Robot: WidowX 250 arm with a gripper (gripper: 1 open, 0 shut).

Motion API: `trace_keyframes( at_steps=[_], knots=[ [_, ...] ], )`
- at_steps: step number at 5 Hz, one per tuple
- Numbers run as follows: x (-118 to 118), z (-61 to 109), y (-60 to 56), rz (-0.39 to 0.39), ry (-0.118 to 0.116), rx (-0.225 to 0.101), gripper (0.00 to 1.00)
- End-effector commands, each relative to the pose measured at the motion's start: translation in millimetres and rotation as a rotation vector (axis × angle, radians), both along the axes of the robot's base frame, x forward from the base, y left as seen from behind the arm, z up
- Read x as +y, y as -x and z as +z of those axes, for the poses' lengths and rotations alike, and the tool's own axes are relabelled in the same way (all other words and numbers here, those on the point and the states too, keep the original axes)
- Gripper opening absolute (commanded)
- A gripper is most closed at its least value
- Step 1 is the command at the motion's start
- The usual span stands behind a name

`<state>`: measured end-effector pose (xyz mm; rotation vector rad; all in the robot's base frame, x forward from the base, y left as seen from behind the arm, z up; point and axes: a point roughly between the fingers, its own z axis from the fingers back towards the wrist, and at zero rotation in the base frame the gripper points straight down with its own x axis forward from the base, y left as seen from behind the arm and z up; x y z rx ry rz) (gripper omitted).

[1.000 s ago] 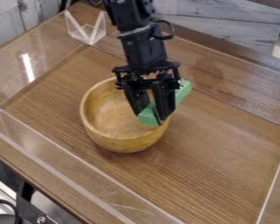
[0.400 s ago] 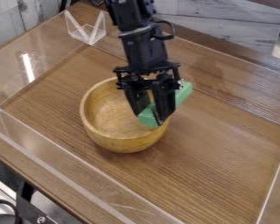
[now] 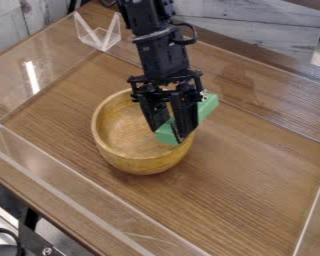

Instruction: Put the green block in the brown bowl

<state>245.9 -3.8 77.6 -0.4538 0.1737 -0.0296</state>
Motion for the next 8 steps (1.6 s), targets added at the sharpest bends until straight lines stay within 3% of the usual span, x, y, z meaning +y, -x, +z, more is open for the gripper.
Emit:
trace_keyframes(
  at_steps=[1,8],
  knots=[
    [4.7,13.1,-8.7,-0.007,-0.008,-0.061,0.00],
    [11.5,11.4,-4.0,-0.022,0.018,-0.057,0.00]
  ],
)
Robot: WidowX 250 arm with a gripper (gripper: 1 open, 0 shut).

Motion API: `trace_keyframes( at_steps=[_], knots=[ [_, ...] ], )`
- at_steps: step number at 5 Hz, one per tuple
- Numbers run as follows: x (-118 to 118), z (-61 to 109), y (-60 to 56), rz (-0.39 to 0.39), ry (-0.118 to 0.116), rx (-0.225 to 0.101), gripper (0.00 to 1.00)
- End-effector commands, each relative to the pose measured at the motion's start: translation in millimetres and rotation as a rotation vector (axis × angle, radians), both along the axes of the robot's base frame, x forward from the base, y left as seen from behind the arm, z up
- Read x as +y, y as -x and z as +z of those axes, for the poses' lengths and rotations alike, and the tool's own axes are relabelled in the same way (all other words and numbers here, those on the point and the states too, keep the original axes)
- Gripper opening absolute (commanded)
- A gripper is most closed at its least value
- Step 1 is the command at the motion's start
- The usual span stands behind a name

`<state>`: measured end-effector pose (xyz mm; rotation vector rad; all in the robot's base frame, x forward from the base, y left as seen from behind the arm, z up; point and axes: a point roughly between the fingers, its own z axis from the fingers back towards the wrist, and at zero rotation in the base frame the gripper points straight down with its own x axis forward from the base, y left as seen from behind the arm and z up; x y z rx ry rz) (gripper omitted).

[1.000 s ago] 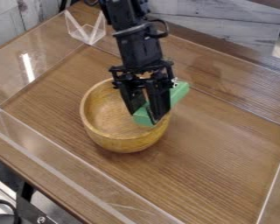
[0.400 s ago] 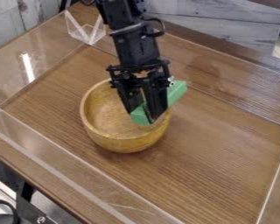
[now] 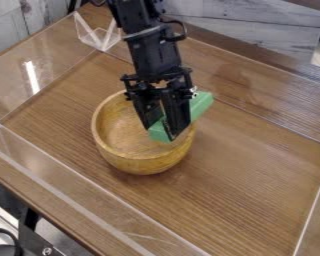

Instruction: Put the green block in the brown bowl

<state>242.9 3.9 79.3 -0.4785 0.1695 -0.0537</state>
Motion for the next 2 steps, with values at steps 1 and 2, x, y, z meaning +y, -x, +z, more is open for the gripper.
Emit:
trace_keyframes(
  at_steps=[1,2],
  knots=[
    [4.2,9.2,-6.6,-0.004,-0.004,-0.048,0.00],
    [4.6,8.7,-6.1,-0.007,0.001,-0.048,0.00]
  ],
)
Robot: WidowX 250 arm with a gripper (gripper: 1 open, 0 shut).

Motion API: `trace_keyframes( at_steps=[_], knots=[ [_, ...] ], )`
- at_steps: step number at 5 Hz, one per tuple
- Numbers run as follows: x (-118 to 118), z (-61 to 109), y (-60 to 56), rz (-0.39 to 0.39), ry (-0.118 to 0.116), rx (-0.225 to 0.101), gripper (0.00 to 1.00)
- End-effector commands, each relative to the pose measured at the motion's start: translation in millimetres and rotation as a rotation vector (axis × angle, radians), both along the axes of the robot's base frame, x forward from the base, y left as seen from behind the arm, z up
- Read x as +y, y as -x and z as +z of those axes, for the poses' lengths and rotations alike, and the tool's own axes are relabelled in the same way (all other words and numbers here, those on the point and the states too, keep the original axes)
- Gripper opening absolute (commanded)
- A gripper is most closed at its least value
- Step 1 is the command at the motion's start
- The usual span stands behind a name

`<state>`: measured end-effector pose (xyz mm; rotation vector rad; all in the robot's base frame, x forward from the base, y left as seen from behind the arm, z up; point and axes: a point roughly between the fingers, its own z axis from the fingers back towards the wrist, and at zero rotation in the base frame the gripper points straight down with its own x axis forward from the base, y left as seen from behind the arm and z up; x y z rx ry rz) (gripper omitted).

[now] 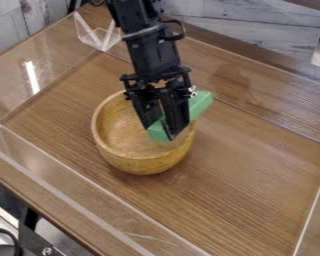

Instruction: Put the green block in the brown bowl

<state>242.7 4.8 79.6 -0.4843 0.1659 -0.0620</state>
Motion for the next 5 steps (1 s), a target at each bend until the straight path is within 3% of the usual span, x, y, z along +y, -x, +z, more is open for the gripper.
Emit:
trace_keyframes(
  at_steps=[1,5],
  knots=[
    [3.9,7.7,-6.0,-0.003,-0.001,-0.042,0.00],
    [4.9,5.7,-4.5,-0.014,0.018,-0.039,0.00]
  ],
)
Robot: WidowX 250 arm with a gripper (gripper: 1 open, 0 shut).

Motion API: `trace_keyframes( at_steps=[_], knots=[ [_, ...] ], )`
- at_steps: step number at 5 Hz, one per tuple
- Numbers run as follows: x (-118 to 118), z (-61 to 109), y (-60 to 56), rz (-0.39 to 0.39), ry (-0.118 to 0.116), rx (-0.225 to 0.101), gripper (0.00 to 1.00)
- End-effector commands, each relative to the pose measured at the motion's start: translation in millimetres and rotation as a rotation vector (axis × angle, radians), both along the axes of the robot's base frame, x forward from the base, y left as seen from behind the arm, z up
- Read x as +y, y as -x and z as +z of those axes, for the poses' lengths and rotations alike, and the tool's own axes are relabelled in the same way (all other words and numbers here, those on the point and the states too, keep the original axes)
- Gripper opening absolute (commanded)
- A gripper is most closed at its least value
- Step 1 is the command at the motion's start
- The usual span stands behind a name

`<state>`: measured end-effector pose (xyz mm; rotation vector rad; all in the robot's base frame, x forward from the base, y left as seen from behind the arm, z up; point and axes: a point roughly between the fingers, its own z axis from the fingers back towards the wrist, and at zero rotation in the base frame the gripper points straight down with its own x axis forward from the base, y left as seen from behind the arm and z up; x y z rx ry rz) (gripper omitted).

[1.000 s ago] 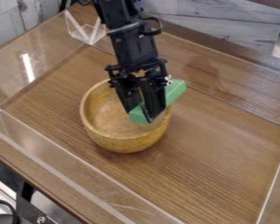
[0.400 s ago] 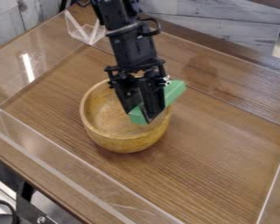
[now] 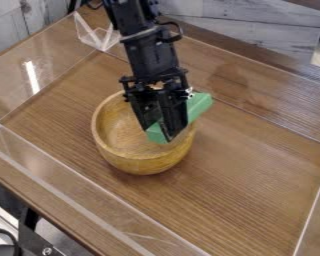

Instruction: Put the green block in the brown bowl

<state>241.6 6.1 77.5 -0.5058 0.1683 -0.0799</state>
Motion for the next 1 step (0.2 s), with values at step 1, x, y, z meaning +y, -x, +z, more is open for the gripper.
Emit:
trace_keyframes(
  at_steps=[1],
  knots=[
    [3.7,7.3,-5.3,0.000,0.000,-0.037,0.00]
  ],
)
